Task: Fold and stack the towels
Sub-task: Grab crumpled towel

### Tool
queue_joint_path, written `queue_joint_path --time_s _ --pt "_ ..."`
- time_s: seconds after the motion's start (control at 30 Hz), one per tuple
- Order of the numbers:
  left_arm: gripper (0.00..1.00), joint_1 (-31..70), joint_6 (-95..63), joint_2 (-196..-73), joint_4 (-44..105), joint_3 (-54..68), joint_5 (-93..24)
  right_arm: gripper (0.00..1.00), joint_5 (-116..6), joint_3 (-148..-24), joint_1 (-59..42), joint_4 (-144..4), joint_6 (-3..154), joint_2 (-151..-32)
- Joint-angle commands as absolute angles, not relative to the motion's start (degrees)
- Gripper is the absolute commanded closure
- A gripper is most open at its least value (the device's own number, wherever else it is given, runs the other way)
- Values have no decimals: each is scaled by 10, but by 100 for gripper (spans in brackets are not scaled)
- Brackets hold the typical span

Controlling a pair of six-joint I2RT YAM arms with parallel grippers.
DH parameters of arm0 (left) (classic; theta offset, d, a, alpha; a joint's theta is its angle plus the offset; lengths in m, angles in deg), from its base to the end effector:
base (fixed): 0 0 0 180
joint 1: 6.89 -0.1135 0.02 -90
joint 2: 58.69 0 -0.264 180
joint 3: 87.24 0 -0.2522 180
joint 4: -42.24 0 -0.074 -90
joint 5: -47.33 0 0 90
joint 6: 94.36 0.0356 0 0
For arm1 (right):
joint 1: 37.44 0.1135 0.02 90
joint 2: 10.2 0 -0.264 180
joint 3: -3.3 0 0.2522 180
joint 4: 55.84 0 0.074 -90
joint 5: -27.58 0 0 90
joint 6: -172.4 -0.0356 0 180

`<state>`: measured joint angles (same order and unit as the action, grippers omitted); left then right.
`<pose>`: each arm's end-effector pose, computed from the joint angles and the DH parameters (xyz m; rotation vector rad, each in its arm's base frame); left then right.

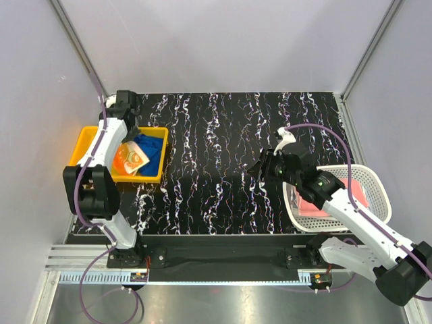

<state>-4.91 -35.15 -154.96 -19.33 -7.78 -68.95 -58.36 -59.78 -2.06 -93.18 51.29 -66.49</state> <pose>0.3579 0.0034 0.3056 -0.7722 2.3318 0.3460 0.1765 0.1284 0.3073 -0.1263 2.1948 0.7532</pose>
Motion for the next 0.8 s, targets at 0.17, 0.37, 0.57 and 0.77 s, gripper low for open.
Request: queue_joint_path --time_s 0.17,0.37,0.57,0.77 --pt "77 -85 -343 -1604 -142 -66 -630 48 -581 -583 -18 -906 508 -651" --pt "67 -86 -340 -1611 -142 -63 -617 48 -580 -576 -17 -901 506 -648" --pt "74 -86 -346 -1594 -148 -61 -623 48 -580 -571 -17 -899 506 -648" --pt "71 -86 -344 -1572 -152 -56 -622 48 -578 -567 -17 -893 503 -652"
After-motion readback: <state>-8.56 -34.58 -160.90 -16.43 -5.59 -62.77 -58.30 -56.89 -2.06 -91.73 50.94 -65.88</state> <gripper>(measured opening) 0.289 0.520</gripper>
